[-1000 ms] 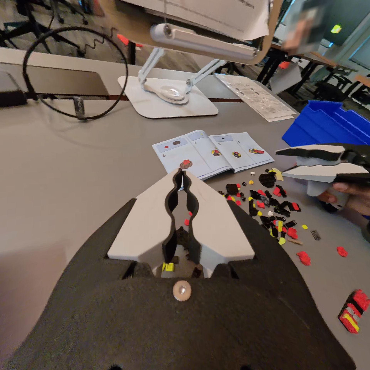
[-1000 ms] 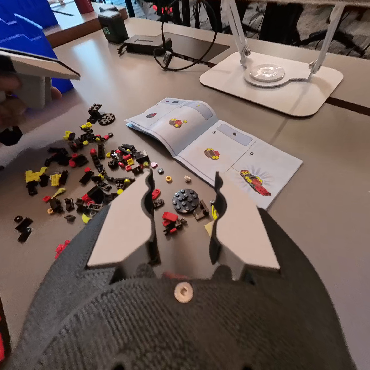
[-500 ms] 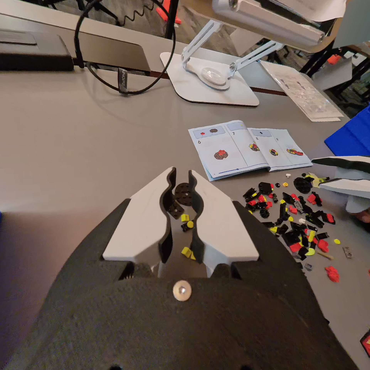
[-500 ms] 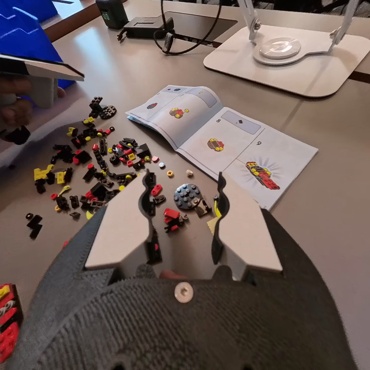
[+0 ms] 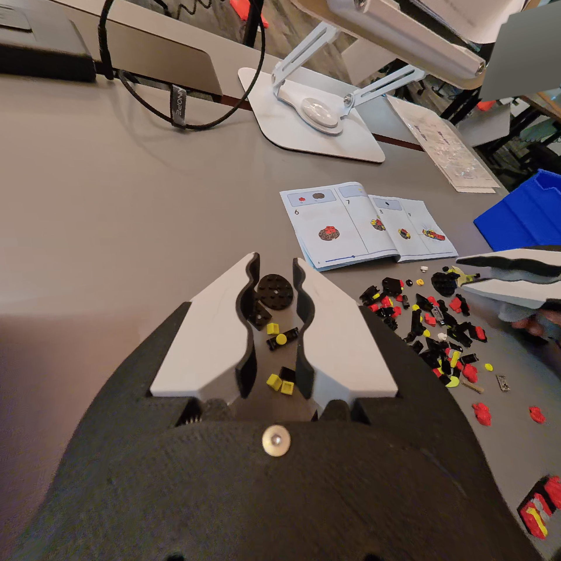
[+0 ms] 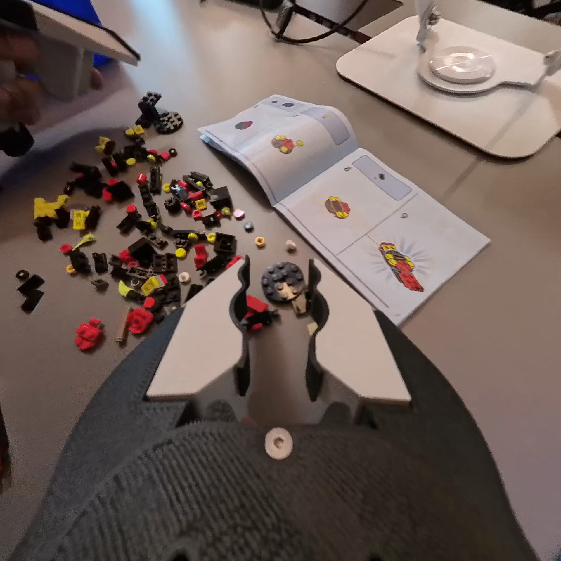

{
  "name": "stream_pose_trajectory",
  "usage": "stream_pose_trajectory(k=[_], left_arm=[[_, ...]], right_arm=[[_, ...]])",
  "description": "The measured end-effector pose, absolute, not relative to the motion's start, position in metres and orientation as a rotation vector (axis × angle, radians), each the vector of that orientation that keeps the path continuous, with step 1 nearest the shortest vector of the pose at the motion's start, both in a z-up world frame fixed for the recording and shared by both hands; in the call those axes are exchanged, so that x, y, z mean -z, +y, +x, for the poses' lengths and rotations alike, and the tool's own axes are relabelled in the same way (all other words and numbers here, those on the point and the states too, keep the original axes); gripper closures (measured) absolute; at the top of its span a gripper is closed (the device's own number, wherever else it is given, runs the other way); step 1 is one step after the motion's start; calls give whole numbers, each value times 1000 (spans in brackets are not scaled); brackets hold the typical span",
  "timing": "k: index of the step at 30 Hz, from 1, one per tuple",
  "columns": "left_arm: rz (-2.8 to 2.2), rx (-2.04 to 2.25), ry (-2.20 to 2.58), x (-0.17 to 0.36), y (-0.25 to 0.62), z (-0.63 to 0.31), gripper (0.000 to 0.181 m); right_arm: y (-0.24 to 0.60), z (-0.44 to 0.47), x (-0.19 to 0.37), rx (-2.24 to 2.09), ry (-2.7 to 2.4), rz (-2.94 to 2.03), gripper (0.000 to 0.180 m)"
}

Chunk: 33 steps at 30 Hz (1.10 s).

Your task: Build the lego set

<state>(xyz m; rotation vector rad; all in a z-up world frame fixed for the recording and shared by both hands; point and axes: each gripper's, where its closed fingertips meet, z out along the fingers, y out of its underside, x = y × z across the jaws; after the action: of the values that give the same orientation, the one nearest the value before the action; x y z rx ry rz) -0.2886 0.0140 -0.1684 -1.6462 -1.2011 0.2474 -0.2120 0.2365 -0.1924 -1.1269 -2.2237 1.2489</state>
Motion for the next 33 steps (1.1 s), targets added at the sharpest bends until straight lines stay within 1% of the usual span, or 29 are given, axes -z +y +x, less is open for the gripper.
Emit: stream_pose_trajectory(k=[5, 9, 15, 21, 23, 27, 33], left_arm=[[-1606, -197, -1227, 171, 12, -290, 163], [-1533, -126, -1263, 170, 9, -291, 164], [-1420, -3, -1299, 168, 8, -292, 166], [-1492, -55, -1286, 174, 9, -292, 167], [-1534, -37, -1247, 175, 15, -287, 181], [-1565, 65, -1177, 177, 35, -277, 181], [-1590, 61, -1173, 181, 38, -275, 181]], right_arm=[[225, -208, 205, -1161, -2293, -1085, 137], [227, -209, 200, -1193, -2259, -1105, 143], [235, -213, 199, -1211, -2224, -1177, 144], [234, -212, 205, -1156, -2256, -1163, 146], [234, -212, 207, -1139, -2263, -1166, 148], [235, -213, 210, -1119, -2273, -1182, 150], [235, -213, 210, -1129, -2271, -1188, 150]])
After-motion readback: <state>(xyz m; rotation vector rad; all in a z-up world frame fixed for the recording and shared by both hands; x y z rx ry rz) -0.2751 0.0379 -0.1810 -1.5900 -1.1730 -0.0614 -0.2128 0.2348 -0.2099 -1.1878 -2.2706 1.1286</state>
